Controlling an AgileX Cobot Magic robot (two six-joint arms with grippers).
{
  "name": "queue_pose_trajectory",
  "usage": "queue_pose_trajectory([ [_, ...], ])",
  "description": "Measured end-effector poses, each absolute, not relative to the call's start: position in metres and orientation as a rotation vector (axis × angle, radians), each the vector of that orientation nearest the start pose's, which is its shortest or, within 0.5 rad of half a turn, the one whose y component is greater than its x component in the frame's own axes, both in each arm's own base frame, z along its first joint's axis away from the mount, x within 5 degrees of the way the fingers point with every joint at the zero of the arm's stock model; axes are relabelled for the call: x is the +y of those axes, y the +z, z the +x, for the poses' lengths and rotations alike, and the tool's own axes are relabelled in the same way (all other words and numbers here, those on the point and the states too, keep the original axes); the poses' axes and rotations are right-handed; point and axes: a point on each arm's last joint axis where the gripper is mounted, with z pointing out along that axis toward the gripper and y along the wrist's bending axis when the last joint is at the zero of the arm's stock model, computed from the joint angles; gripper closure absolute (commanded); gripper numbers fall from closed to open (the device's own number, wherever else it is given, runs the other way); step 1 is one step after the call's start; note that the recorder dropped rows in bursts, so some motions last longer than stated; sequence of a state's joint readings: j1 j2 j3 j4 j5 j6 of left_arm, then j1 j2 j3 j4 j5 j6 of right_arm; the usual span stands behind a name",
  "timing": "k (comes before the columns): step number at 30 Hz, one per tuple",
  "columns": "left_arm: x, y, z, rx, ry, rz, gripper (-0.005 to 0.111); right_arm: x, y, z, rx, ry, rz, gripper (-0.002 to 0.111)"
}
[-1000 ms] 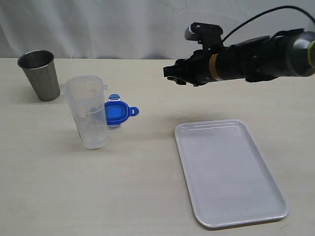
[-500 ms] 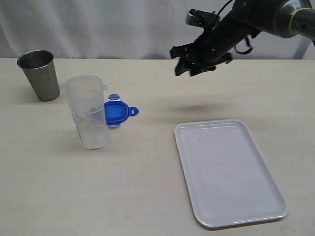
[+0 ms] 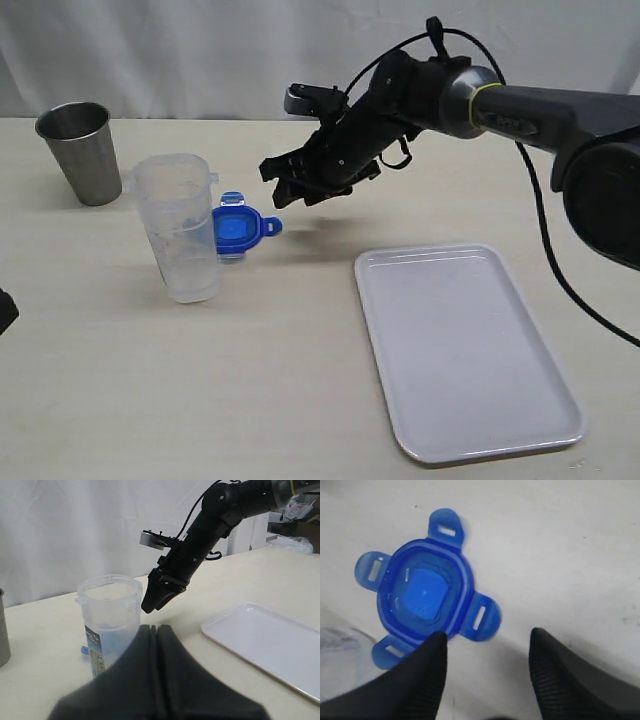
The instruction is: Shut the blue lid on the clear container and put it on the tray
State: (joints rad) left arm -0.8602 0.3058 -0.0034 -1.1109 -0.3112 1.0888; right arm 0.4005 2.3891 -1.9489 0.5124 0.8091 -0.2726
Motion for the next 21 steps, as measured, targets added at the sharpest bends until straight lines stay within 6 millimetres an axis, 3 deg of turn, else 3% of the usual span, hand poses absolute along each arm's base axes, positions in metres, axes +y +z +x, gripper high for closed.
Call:
queue_pose_trajectory([
  [3,-0.044,0.206,0.070,1.588,-0.435,0.493,0.107,0.230,0.134,0.467,2.604,0.604,-0.567,0.054],
  [6,-0.045,0.205,0.070,1.592,-0.443,0.504,0.107,0.240,0.133,0.469,2.364,0.340,-1.017,0.054],
  [7,-0.045,0.205,0.070,1.592,-0.444,0.505,0.107,0.241,0.134,0.469,2.310,0.289,-1.115,0.054],
  [9,-0.045,0.205,0.070,1.592,-0.444,0.505,0.107,0.248,0.134,0.462,2.102,0.184,-1.525,0.054],
  [11,-0.045,0.205,0.069,1.594,-0.447,0.508,0.107,0.255,0.132,0.455,1.923,0.138,-1.784,0.054],
  [15,-0.046,0.205,0.069,1.598,-0.455,0.516,0.107,0.265,0.117,0.451,1.782,0.103,-1.932,0.054],
  [18,-0.046,0.205,0.069,1.600,-0.458,0.515,0.107,0.266,0.112,0.454,1.772,0.085,-1.912,0.055],
  [21,-0.046,0.205,0.069,1.600,-0.459,0.517,0.107,0.266,0.111,0.457,1.770,0.068,-1.877,0.062],
])
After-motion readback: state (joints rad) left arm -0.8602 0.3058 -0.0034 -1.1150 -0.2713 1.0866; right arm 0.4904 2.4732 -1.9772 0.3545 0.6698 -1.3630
